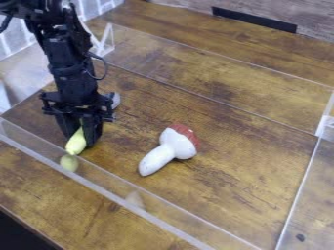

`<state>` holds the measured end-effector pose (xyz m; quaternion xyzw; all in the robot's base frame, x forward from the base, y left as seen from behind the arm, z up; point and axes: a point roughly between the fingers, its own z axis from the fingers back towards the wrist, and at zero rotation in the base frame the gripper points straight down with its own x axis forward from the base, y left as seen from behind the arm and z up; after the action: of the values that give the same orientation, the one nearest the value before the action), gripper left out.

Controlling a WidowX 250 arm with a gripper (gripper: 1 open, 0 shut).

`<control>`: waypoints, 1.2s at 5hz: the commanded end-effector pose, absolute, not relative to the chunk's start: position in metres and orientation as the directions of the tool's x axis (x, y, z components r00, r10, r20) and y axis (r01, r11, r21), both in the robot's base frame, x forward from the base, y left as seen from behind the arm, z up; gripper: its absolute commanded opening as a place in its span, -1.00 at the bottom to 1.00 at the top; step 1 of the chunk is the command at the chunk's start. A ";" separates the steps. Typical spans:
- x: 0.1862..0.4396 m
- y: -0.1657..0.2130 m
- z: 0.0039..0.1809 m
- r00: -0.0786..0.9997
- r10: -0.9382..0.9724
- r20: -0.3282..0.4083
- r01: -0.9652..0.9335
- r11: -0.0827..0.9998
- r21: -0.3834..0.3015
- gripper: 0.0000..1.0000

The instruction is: Move the green spoon to the right

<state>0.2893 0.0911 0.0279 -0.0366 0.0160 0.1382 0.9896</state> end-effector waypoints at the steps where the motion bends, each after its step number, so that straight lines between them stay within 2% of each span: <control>1: 0.296 0.099 0.077 0.964 0.263 0.046 -0.261 0.964 -0.056 -1.00; 3: 0.313 0.043 0.125 0.963 0.252 0.100 -0.248 0.967 -0.052 -1.00; 4: 0.320 -0.008 0.124 0.973 0.206 0.102 -0.203 0.978 -0.040 -1.00; 6: 0.323 -0.109 0.099 0.982 0.164 0.093 -0.163 0.986 -0.025 -1.00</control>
<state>0.3144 -0.1070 0.0791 0.0029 -0.0139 0.0803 0.9967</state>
